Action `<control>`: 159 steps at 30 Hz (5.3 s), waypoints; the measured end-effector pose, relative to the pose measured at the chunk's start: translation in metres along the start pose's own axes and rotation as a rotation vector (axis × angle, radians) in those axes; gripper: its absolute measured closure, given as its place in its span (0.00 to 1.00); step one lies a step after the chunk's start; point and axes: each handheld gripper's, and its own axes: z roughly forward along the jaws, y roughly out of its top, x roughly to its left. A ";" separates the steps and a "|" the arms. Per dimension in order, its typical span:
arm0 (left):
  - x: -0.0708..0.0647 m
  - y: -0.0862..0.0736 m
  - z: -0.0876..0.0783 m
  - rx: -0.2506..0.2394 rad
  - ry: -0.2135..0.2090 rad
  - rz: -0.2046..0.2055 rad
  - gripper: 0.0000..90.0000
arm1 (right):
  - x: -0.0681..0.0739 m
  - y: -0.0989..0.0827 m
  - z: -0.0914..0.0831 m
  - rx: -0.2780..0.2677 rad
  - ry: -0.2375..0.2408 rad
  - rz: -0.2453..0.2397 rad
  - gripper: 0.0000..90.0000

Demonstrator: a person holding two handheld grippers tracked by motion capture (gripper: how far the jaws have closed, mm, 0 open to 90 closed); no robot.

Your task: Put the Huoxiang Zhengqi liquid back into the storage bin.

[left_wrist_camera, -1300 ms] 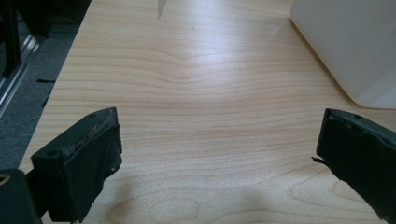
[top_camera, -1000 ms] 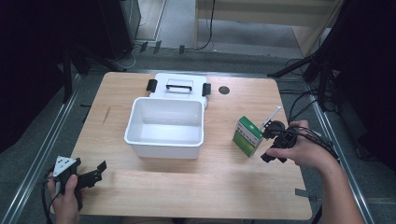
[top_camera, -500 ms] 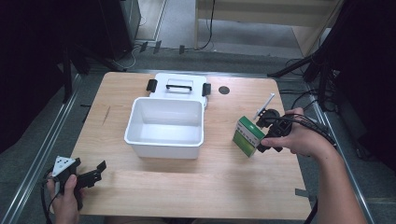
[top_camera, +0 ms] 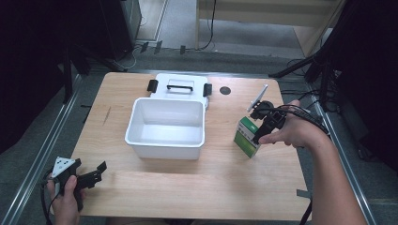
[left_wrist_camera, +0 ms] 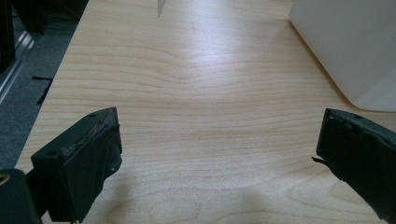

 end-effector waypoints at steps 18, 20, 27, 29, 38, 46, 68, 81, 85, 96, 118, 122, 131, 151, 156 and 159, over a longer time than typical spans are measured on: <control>0.000 0.000 0.000 0.002 -0.001 0.000 0.01 | -0.007 0.024 0.015 0.070 0.076 0.084 0.39; 0.000 0.000 0.000 -0.001 0.000 0.001 0.01 | -0.006 0.026 0.019 0.082 0.098 0.082 0.41; 0.000 0.000 0.000 0.000 -0.001 0.000 0.01 | -0.005 0.032 0.032 0.124 0.126 0.098 0.62; 0.000 0.000 0.001 -0.001 0.000 -0.001 0.01 | -0.007 0.032 0.034 0.116 0.140 0.112 0.67; 0.000 0.000 0.001 -0.001 0.001 -0.001 0.01 | -0.012 0.029 0.033 0.103 0.149 0.101 0.72; 0.000 0.000 0.000 0.000 0.000 0.001 0.01 | -0.011 0.026 0.031 0.090 0.158 0.031 0.72; 0.000 0.000 0.001 0.000 -0.002 0.004 0.01 | 0.002 0.026 -0.009 -0.002 0.096 -0.225 0.72; 0.000 0.000 0.001 -0.001 -0.001 0.004 0.01 | 0.010 0.040 -0.044 -0.020 0.106 -0.297 0.72; 0.000 0.000 0.001 0.001 -0.002 0.003 0.01 | 0.011 0.043 -0.053 -0.014 0.119 -0.319 0.72; 0.000 0.000 0.001 0.001 -0.003 0.008 0.01 | 0.009 0.051 -0.076 -0.014 0.151 -0.319 0.72; -0.001 0.000 0.001 0.001 -0.004 0.006 0.01 | 0.030 0.087 -0.104 -0.013 0.154 -0.364 0.72; -0.001 0.000 0.001 0.001 -0.003 0.007 0.01 | 0.034 0.093 -0.108 -0.027 0.160 -0.374 0.72; 0.000 0.000 0.001 0.003 -0.003 0.006 0.01 | 0.044 0.108 -0.113 -0.029 0.160 -0.391 0.72; 0.000 0.001 0.001 0.006 -0.004 0.003 0.01 | 0.064 0.138 -0.117 -0.043 0.156 -0.432 0.72; 0.000 0.000 0.001 0.005 -0.003 0.002 0.01 | 0.070 0.146 -0.118 -0.041 0.152 -0.443 0.72; 0.000 0.001 0.001 0.006 -0.004 0.002 0.01 | 0.075 0.151 -0.119 -0.041 0.152 -0.456 0.72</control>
